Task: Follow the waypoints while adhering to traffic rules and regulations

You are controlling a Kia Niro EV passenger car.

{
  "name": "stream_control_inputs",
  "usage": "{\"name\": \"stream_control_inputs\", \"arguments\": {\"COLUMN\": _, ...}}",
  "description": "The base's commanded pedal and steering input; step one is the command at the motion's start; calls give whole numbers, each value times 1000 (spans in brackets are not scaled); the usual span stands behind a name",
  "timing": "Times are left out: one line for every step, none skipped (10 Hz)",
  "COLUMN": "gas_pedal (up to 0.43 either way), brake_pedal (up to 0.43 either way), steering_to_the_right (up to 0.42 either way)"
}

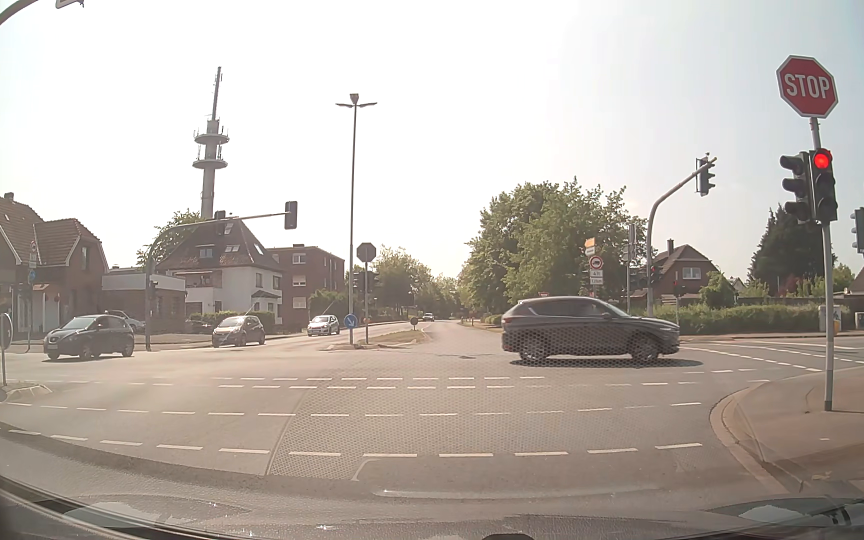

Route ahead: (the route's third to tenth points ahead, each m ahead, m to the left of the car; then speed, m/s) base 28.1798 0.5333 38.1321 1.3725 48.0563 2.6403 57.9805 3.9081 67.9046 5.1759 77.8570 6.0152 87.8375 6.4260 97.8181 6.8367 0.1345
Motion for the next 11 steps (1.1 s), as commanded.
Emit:
{"name": "stream_control_inputs", "arguments": {"gas_pedal": 0, "brake_pedal": 195, "steering_to_the_right": -2}}
{"name": "stream_control_inputs", "arguments": {"gas_pedal": 0, "brake_pedal": 195, "steering_to_the_right": -2}}
{"name": "stream_control_inputs", "arguments": {"gas_pedal": 0, "brake_pedal": 195, "steering_to_the_right": -1}}
{"name": "stream_control_inputs", "arguments": {"gas_pedal": 0, "brake_pedal": 201, "steering_to_the_right": -1}}
{"name": "stream_control_inputs", "arguments": {"gas_pedal": 0, "brake_pedal": 207, "steering_to_the_right": -2}}
{"name": "stream_control_inputs", "arguments": {"gas_pedal": 0, "brake_pedal": 207, "steering_to_the_right": -2}}
{"name": "stream_control_inputs", "arguments": {"gas_pedal": 0, "brake_pedal": 213, "steering_to_the_right": -2}}
{"name": "stream_control_inputs", "arguments": {"gas_pedal": 0, "brake_pedal": 213, "steering_to_the_right": -2}}
{"name": "stream_control_inputs", "arguments": {"gas_pedal": 0, "brake_pedal": 213, "steering_to_the_right": -2}}
{"name": "stream_control_inputs", "arguments": {"gas_pedal": 0, "brake_pedal": 213, "steering_to_the_right": -2}}
{"name": "stream_control_inputs", "arguments": {"gas_pedal": 0, "brake_pedal": 213, "steering_to_the_right": -2}}
